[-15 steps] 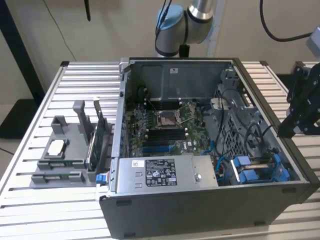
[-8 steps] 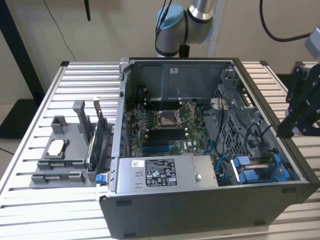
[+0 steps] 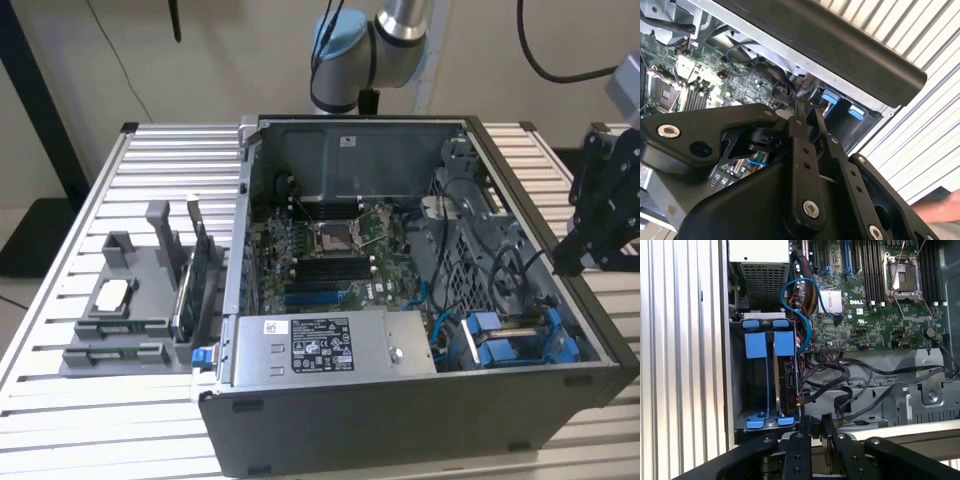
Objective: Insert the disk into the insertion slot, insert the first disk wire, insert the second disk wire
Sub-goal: 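Insert the second disk wire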
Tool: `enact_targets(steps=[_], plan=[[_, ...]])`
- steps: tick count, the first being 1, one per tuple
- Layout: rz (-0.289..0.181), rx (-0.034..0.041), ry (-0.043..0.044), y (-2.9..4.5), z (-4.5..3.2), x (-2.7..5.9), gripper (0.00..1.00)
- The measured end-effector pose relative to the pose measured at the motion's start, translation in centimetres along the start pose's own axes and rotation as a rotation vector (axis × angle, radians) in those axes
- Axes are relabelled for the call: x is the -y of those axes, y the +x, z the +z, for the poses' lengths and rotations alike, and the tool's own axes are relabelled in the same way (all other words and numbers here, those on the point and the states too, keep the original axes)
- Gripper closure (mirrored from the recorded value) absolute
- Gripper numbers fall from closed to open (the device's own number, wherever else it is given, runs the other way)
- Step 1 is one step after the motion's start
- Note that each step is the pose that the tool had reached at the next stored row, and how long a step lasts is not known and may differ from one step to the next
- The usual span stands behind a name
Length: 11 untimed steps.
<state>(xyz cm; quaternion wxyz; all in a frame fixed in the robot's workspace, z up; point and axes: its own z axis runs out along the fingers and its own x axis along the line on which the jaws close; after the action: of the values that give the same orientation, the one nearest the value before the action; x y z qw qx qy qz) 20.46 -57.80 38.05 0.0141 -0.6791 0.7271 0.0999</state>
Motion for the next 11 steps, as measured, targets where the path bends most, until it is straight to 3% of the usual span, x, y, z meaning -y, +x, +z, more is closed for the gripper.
enact_targets(steps=[4, 11], plan=[[0.0, 0.0046, -0.0004, 0.01, 0.05, 0.01, 0.76], [0.0, 0.0052, -0.0004, 0.02, 0.08, 0.0, 0.76]])
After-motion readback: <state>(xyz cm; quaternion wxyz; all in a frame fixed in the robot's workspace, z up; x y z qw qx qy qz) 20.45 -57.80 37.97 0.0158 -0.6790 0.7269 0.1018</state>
